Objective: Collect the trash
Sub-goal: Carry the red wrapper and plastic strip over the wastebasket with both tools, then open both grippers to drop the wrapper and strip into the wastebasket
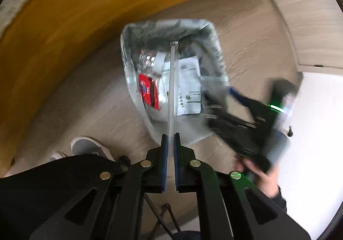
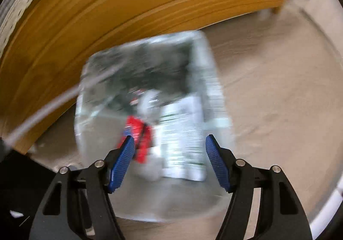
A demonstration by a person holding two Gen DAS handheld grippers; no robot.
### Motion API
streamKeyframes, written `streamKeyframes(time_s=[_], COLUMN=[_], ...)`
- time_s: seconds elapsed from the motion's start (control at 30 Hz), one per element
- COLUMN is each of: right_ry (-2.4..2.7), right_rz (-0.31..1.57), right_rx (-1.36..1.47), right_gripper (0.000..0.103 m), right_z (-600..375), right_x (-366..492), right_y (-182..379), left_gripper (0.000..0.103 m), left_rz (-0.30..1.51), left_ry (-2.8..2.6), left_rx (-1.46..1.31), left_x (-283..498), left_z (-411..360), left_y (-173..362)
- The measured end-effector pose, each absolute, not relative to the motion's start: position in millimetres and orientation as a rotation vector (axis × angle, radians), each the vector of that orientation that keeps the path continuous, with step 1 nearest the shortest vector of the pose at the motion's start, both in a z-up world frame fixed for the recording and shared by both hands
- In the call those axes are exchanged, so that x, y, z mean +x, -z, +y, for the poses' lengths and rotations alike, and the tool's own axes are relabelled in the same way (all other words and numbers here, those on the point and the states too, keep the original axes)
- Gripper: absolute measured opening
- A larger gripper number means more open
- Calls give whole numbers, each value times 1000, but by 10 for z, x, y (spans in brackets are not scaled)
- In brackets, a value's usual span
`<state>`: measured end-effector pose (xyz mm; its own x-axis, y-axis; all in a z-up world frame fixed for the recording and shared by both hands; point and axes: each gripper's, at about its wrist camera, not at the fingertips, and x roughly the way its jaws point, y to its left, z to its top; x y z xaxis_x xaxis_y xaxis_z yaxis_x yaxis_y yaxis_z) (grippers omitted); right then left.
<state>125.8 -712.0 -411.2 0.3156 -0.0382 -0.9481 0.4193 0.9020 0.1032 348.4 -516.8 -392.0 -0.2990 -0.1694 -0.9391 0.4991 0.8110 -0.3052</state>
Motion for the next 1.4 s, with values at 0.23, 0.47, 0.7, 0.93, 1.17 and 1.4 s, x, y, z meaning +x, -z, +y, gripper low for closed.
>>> streamKeyframes(time_s=[0.23,0.47,0.7,0.93,1.17,1.4], right_ry=[454,455,440,428,425,465], right_rz=[1038,1061,1150,1186,1192,1198], right_rx=[552,630,618,577,512,417], right_gripper=[70,70,70,70,70,70], right_z=[-7511,-7316,-7163,-7083,-6994,-6900], right_x=[424,223,410,475,568,714], right_y=[3662,3879,4004,3898,3659,3288], left_gripper=[24,93,93,93,93,93], left_rz=[1805,1810,1807,1745,1723,1676], left_ry=[584,550,519,569,614,624], left_rx=[285,423,359,283,236,127], left_x=[3423,3333,3507,3569,3535,3646], left_z=[-5743,-5861,-5685,-5542,-5385,-5134], left_y=[4479,4830,4624,4209,3936,3596])
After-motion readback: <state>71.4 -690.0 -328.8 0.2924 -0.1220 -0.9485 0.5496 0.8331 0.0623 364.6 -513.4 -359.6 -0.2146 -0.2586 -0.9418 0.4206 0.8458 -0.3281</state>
